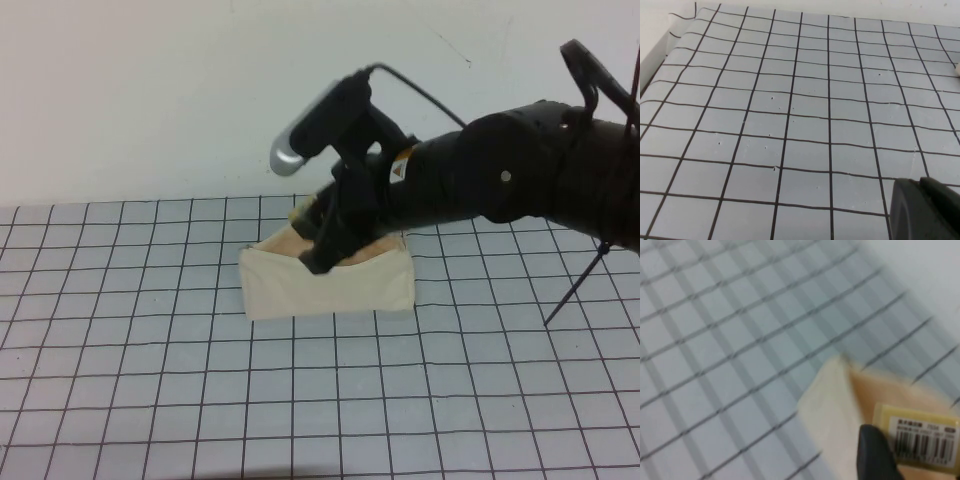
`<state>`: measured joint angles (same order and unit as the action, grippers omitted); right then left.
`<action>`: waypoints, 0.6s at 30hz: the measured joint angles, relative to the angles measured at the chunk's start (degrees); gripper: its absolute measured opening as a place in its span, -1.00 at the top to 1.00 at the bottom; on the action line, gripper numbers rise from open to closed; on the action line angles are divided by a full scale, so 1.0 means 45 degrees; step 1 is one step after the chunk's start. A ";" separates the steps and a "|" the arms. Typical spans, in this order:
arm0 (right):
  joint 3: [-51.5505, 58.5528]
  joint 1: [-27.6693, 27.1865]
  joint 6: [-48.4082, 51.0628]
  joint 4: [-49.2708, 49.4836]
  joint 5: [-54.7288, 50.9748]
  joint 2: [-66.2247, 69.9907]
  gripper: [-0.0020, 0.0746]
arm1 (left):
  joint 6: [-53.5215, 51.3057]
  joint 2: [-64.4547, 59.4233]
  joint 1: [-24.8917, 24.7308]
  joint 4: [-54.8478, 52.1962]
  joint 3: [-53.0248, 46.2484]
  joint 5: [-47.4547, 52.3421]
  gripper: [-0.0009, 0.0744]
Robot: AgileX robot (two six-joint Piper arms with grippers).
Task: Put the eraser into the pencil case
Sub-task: Place the eraser on the pencil case
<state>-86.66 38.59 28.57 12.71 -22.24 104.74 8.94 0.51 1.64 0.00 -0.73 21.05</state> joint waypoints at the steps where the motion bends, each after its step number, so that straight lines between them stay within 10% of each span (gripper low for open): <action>1: -0.0043 0.0000 0.0121 -0.0040 0.0463 0.0028 0.16 | 0.0000 0.0000 0.0000 0.0000 0.0000 0.0000 0.98; 18: -0.2411 -0.0097 -0.0351 -0.0770 0.0015 0.1805 -0.18 | 0.0000 0.0000 0.0000 0.0000 0.0000 0.0000 0.98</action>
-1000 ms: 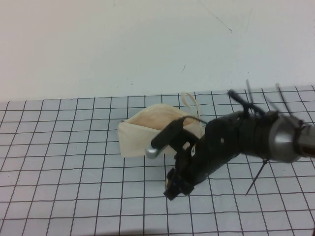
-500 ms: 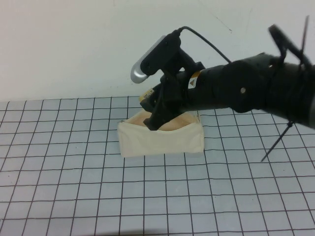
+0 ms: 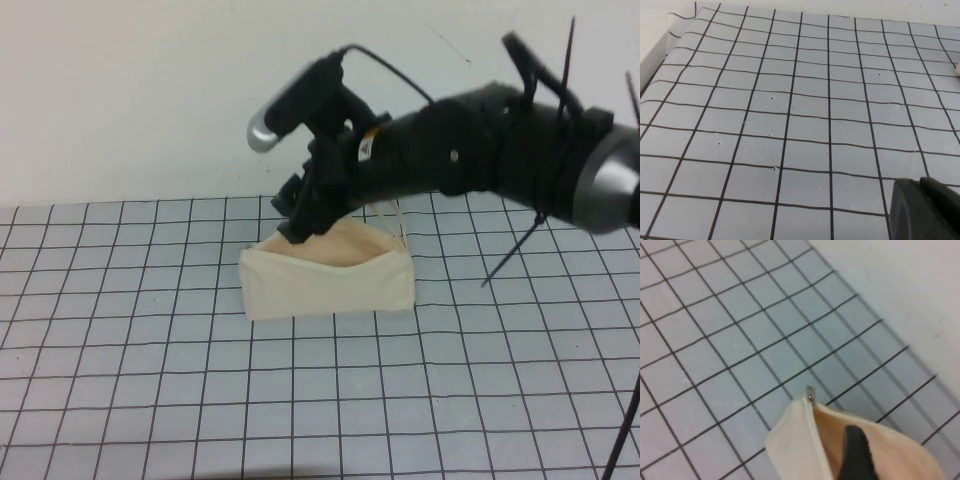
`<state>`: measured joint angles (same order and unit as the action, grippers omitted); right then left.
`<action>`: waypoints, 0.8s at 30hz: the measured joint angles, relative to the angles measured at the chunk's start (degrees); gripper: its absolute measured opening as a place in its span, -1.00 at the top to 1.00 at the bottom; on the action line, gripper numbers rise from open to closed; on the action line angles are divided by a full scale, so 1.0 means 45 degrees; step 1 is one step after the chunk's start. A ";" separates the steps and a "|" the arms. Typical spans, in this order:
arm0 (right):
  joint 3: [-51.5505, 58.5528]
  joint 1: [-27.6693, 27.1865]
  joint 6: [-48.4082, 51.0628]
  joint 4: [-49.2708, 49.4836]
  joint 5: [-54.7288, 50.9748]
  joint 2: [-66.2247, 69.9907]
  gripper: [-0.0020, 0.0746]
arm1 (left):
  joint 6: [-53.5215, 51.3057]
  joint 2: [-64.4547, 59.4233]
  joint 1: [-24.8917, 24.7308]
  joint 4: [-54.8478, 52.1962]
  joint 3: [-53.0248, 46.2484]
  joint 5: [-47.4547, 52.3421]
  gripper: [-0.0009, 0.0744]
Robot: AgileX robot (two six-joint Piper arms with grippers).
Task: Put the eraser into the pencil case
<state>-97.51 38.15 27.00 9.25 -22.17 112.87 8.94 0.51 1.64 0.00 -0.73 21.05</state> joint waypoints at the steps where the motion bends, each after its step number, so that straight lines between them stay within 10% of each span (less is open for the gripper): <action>1: -0.0342 0.0000 0.0000 -0.0157 -0.0250 0.0000 -0.17 | 0.0000 0.0000 0.0000 0.0000 0.0000 0.0000 0.98; 15: -0.3277 0.0000 -0.1399 -0.5039 -0.6565 -0.1197 0.85 | 0.0000 0.0000 0.0000 0.0000 0.0000 0.0000 0.98; 24: -0.3385 0.0000 -0.1449 -0.5611 -0.8581 -0.4246 0.94 | 0.0000 0.0000 0.0000 0.0000 0.0000 0.0000 0.98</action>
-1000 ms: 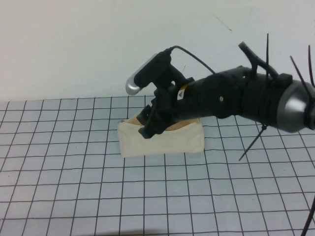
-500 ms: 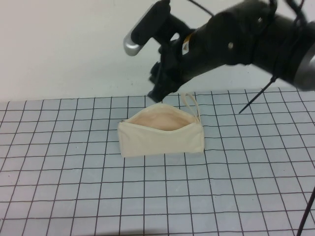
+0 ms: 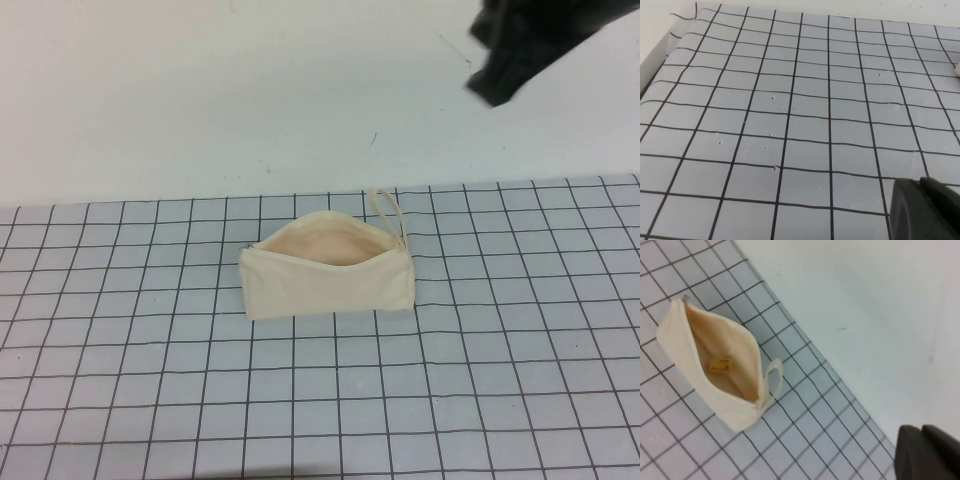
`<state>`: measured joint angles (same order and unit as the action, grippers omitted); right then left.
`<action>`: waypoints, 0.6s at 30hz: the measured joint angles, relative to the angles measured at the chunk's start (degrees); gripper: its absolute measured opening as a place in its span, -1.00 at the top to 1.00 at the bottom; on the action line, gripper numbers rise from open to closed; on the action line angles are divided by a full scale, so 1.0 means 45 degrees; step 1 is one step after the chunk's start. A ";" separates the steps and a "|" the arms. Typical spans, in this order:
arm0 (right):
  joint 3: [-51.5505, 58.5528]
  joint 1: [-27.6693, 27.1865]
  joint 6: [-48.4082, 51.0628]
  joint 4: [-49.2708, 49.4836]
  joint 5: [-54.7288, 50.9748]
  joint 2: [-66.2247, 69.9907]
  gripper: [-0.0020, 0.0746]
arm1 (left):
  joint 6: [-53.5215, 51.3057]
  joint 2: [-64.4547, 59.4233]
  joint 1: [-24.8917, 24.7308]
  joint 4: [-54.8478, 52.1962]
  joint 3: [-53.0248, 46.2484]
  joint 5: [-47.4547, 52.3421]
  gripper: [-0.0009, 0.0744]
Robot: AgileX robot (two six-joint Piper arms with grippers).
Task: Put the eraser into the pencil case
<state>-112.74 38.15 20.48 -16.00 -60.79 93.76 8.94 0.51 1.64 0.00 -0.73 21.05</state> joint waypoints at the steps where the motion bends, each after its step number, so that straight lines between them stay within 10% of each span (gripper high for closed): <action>1: 0.0087 0.0000 0.0000 0.0000 -0.0184 -0.0327 0.95 | 0.0000 0.0000 0.0000 0.0000 0.0000 0.0000 0.98; 18: 1.1822 0.0000 -0.2013 0.0079 0.2870 -0.9074 0.95 | 0.0000 0.0000 0.0000 0.0000 0.0000 0.0000 0.98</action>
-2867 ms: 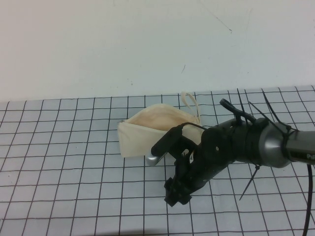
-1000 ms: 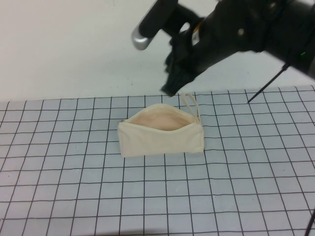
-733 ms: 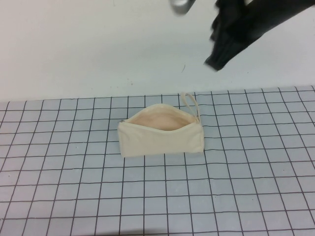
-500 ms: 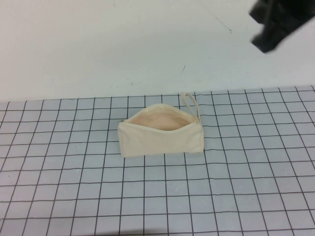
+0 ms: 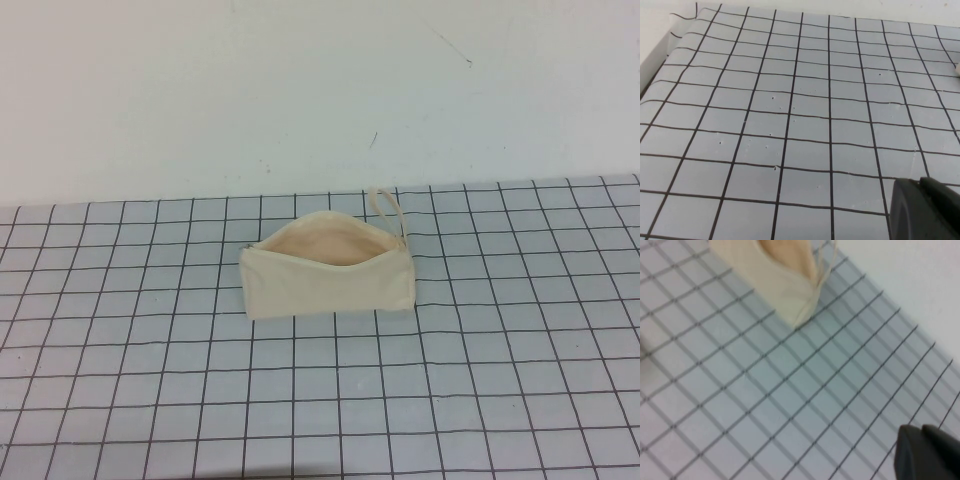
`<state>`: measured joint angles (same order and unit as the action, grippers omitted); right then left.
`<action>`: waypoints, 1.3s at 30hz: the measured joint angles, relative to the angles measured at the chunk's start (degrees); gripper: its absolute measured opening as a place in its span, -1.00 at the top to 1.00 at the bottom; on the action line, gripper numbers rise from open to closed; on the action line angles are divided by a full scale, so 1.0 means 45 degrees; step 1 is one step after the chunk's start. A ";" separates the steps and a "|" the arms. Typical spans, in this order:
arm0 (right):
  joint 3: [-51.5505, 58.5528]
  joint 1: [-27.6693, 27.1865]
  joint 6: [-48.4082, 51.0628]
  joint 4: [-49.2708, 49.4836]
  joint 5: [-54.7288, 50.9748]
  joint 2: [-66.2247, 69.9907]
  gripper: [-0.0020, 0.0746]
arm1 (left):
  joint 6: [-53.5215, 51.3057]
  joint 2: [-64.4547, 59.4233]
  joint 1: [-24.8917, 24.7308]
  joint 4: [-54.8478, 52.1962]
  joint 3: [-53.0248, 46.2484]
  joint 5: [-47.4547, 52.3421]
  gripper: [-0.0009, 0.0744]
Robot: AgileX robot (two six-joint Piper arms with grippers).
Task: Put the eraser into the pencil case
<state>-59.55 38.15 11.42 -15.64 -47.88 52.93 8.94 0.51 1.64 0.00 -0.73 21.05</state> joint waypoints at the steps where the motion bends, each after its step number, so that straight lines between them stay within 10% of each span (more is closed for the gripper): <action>1: 0.0504 0.0000 -0.0022 0.0000 0.0000 -0.0495 0.95 | 0.0000 0.0000 0.0000 0.0000 0.0000 0.0000 0.98; 28: 0.5465 0.0000 -0.0661 0.0713 -0.2584 -0.6114 0.95 | 0.0000 0.0000 0.0000 0.0000 0.0000 0.0000 0.98; 39: 0.7916 -0.3612 -0.0348 0.0551 0.5320 -0.8611 0.95 | 0.0000 0.0000 0.0000 0.0000 0.0000 0.0000 0.98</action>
<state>-23.92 21.90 9.85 -13.16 -23.94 14.18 8.94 0.51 1.64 0.00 -0.73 21.05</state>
